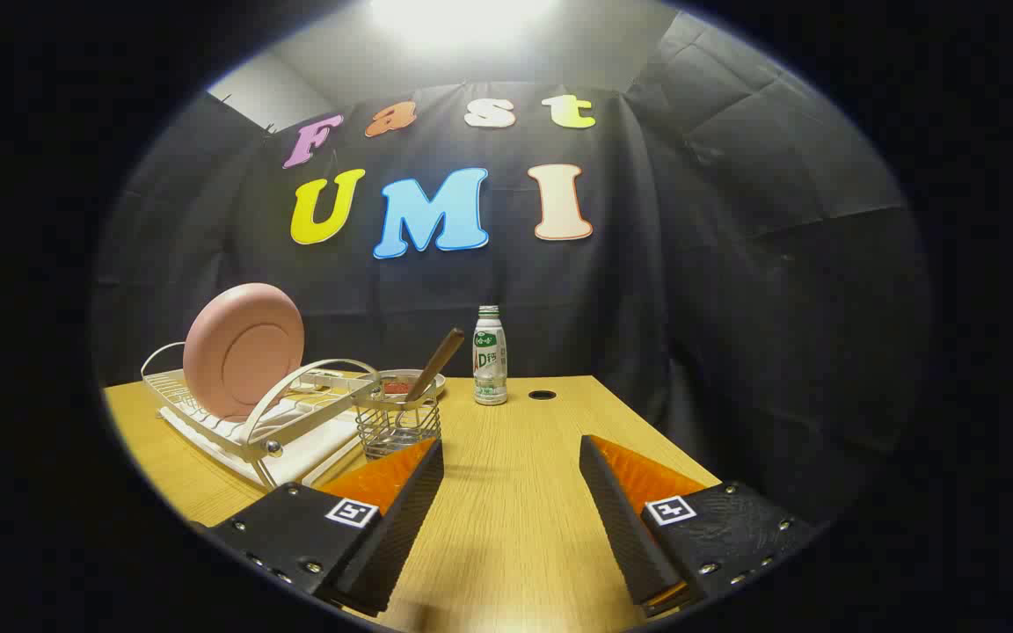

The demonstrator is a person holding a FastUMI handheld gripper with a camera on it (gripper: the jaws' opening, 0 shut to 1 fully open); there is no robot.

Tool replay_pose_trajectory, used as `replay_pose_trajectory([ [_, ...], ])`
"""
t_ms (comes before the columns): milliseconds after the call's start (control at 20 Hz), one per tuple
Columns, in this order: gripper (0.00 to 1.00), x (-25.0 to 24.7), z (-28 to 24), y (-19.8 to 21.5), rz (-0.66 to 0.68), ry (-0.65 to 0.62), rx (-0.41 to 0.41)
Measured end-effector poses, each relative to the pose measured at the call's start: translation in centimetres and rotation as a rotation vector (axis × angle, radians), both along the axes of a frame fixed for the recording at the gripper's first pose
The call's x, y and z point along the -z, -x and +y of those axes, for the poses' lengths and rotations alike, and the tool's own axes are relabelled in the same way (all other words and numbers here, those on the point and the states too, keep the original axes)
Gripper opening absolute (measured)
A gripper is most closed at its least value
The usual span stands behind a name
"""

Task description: Take the plate from the dish rack, then take the spoon from the basket and place it into the plate.

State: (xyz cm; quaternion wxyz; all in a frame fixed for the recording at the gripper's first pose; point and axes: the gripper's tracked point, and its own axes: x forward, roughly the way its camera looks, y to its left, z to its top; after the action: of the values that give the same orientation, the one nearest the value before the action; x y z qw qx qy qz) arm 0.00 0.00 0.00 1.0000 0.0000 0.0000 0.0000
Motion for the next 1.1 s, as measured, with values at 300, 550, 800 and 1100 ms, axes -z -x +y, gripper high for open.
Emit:
replay_pose_trajectory([
  [300, 0.95, -0.1, -0.2, -2.3, 0.007, -0.003, 0.004],
  [550, 0.95, -0.9, -1.5, -7.0, -0.024, -0.027, 0.054],
  [800, 0.95, -2.6, -5.0, -8.7, -0.065, -0.057, 0.167],
  [1100, 0.95, -6.1, -8.6, -5.8, -0.086, -0.019, 0.227],
])
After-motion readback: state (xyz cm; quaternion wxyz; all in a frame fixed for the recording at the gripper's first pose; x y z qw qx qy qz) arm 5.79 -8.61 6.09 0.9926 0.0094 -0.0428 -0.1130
